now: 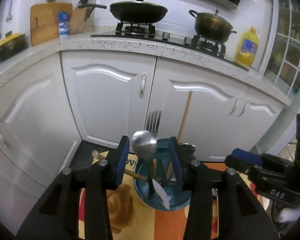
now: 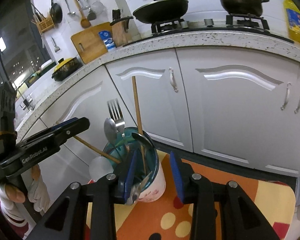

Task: Organize utensils
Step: 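Open both grippers and withdraw them from the cup, then move both grippers over the last chopstick and gold fork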

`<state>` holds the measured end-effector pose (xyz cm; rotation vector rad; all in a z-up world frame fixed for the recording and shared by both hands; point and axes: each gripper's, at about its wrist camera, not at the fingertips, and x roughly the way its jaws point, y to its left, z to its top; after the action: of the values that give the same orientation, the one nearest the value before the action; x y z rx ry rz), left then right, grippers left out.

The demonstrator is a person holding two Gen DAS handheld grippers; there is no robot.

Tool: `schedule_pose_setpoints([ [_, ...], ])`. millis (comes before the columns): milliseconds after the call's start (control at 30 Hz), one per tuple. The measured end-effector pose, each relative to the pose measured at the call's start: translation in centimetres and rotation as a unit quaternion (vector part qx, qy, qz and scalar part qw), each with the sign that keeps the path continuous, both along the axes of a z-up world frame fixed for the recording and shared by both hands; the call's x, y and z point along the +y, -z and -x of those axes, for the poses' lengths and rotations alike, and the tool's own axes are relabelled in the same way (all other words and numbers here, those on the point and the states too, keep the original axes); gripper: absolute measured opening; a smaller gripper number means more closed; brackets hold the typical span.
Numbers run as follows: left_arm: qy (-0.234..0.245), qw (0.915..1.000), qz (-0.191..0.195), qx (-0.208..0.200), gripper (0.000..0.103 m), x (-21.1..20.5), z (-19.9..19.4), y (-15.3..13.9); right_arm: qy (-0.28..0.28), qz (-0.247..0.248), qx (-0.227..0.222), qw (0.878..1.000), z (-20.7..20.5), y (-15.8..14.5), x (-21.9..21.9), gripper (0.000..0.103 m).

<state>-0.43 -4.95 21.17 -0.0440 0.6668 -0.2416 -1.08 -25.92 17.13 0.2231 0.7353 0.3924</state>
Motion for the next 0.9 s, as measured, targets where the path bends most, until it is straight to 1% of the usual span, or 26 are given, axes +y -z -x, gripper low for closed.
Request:
schedule_pose_setpoints([
  [133, -0.008, 0.9999, 0.000, -0.006, 0.042, 0.3, 1.3, -0.6, 0.009, -0.007, -0.007, 1.000, 1.5, -0.6, -0.7, 0.033],
  [500, -0.010, 0.9983, -0.029, -0.050, 0.043, -0.5, 5.7, -2.0, 0.015, 0.006, -0.021, 1.000, 5.7, -1.3, -0.4, 0.033],
  [700, -0.007, 0.9981, -0.029, -0.055, 0.044, -1.0, 7.6, -2.2, 0.014, 0.008, -0.029, 0.999, 8.0, -1.7, 0.0, 0.034],
  [900, -0.001, 0.9982, -0.032, -0.050, 0.044, -1.9, 9.1, -1.8, 0.020, 0.011, -0.033, 0.999, 10.0, -1.7, 0.2, 0.035],
])
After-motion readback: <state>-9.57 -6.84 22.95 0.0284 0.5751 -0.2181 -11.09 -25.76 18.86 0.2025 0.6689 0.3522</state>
